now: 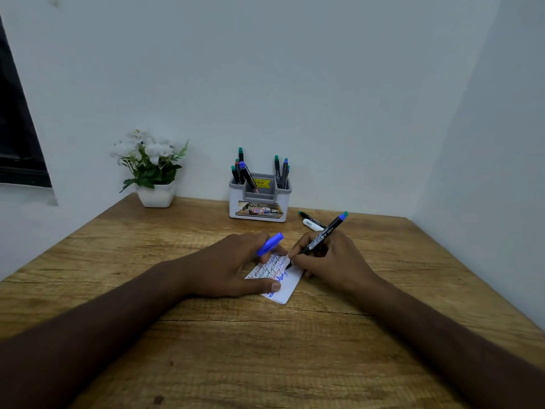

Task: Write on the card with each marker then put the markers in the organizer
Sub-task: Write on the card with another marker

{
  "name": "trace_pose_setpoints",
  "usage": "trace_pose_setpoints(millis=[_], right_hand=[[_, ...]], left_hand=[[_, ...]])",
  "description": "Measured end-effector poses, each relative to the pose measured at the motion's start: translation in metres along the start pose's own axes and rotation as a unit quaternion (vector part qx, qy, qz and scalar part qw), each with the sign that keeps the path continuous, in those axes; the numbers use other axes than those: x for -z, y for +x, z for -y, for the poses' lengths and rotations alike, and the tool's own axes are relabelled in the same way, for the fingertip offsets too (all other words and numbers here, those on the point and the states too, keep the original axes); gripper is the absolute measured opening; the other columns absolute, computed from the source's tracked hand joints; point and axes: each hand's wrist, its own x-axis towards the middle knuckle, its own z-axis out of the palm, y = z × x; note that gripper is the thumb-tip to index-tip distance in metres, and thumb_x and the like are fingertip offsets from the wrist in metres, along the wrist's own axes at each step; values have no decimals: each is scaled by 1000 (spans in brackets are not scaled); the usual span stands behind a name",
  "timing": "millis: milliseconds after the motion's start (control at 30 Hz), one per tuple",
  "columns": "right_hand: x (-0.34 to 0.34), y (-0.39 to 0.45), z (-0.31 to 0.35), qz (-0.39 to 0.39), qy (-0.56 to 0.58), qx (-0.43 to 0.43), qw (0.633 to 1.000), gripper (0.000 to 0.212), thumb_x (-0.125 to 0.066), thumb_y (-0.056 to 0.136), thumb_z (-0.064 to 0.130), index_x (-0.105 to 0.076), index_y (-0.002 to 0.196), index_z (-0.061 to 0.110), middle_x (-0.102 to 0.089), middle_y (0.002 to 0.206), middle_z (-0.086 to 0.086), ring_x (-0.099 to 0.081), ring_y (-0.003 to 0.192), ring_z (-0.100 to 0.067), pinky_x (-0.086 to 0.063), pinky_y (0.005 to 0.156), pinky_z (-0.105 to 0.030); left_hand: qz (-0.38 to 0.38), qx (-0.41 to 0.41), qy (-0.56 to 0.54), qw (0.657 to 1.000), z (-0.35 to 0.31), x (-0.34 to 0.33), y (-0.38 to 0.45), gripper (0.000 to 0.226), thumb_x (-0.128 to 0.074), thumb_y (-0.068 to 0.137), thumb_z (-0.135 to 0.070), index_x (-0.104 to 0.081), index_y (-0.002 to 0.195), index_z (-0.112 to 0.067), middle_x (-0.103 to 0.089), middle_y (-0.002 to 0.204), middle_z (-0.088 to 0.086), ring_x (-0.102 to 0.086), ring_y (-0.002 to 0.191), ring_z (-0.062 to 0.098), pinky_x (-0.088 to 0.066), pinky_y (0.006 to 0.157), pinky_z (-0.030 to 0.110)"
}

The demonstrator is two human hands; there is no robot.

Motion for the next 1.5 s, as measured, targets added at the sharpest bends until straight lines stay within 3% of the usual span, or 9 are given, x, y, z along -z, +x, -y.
trace_pose_setpoints(millis=[367, 567, 667, 767, 900, 1000, 1133, 1267, 1500], right_hand=[[0, 2, -1, -8, 5, -12, 1000, 7, -78, 90, 11, -82, 88, 17, -81, 77, -2, -74, 64, -8, -59, 64, -19], [1, 3, -3, -14, 0, -25, 1000, 9, -75, 91, 13, -80, 86, 17, -81, 79, -5, -75, 67, -11, -63, 71, -27], [1, 2, -3, -16, 1, -33, 999, 5, -74, 91, 13, -78, 88, 14, -81, 79, -5, -75, 68, -12, -64, 74, -32], [1, 2, -2, -24, -3, -33, 999, 4, -74, 91, 14, -77, 89, 13, -81, 80, -4, -77, 71, -16, -64, 76, -34], [-1, 3, -3, -33, -5, -34, 999, 5, -76, 90, 15, -79, 87, 16, -81, 79, -3, -77, 75, -17, -64, 76, -35], [-1, 4, -4, -41, -8, -36, 999, 3, -76, 89, 15, -78, 88, 16, -80, 78, -2, -77, 73, -16, -63, 75, -33], [-2, 3, -4, -31, -11, -14, 999, 8, -78, 91, 14, -81, 88, 21, -81, 81, 4, -76, 71, -7, -60, 69, -19], [-1, 4, -4, -44, -9, -33, 998, 5, -75, 90, 15, -79, 87, 17, -81, 80, -4, -78, 74, -18, -65, 78, -39], [-2, 5, -5, -54, 2, -48, 997, 4, -76, 88, 15, -79, 87, 18, -80, 80, -5, -78, 78, -24, -64, 85, -52]], left_hand=[[7, 8, -2, 1000, 3, 0, 0, 44, -67, 92, -67, -51, 113, -31, -53, 102, -24, -50, 96, -7, -36, 74, 10], [23, 14, 7, 1000, 4, 0, 0, 35, -65, 91, -69, -44, 107, -45, -51, 103, -29, -49, 96, -10, -34, 74, 9], [14, 7, -7, 1000, 6, -1, 0, 42, -65, 92, -69, -50, 118, -39, -56, 108, -26, -52, 101, -7, -37, 79, 11], [8, -3, -24, 1000, 5, -1, 0, 49, -66, 93, -67, -53, 131, -41, -54, 115, -40, -54, 108, -7, -40, 87, 15], [13, -3, -18, 1000, 0, 2, -1, 30, -69, 94, -60, -46, 113, -53, -43, 109, -59, -49, 105, -20, -34, 81, 3], [7, -7, -20, 1000, 3, 1, 0, 40, -67, 93, -65, -50, 123, -45, -48, 110, -47, -52, 106, -12, -35, 82, 8], [11, 4, 5, 1000, 3, 0, 1, 31, -68, 93, -65, -42, 102, -50, -50, 102, -33, -49, 97, -14, -34, 75, 7], [16, 1, -10, 1000, 4, 0, 0, 45, -66, 93, -68, -52, 124, -38, -52, 108, -31, -53, 101, -6, -38, 81, 15], [11, -9, -10, 1000, 5, 0, 1, 39, -65, 92, -68, -49, 119, -45, -50, 105, -36, -51, 102, -13, -34, 79, 9]])
